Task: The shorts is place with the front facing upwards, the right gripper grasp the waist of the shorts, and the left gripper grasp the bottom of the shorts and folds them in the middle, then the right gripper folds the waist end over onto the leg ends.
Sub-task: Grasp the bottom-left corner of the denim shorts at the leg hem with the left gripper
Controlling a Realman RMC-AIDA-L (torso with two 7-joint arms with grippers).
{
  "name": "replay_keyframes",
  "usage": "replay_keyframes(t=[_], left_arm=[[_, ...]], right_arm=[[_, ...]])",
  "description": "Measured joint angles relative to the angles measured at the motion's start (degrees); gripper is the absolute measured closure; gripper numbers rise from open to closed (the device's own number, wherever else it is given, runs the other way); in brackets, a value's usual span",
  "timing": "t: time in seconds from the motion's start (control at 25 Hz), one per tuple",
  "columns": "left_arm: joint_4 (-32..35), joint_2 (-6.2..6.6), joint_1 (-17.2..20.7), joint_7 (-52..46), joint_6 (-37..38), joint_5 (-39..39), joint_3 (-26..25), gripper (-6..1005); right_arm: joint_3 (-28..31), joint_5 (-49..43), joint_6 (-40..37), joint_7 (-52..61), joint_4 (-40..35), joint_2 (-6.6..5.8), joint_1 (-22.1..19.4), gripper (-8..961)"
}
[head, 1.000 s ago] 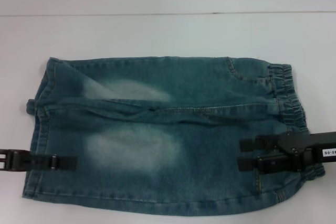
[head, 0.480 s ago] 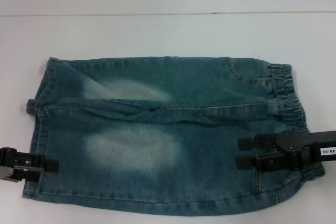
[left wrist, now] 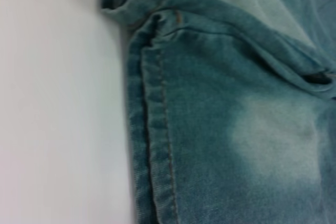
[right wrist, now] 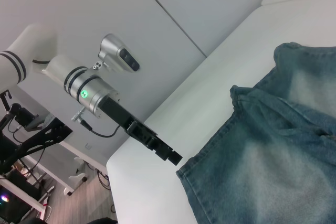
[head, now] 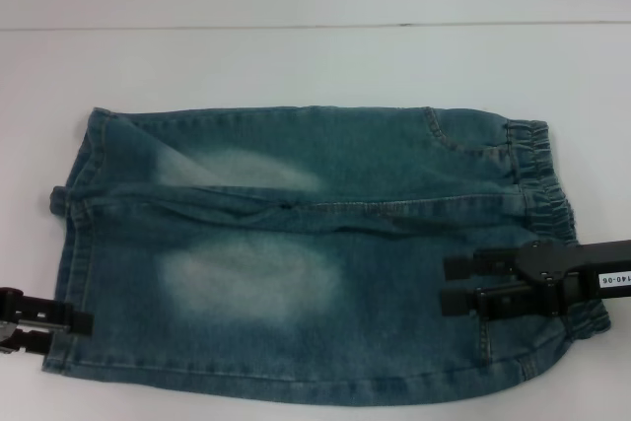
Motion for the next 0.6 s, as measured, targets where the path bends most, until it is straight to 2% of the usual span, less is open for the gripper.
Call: replay_keyframes(t=[0.6], left_arm=[[-0.1,-0.52,0.1,-0.3,-2.4,1.2,3.4,131]], right_arm=[[-0.1,0.0,-0.1,0.0,0.0,0.18,0.1,58]])
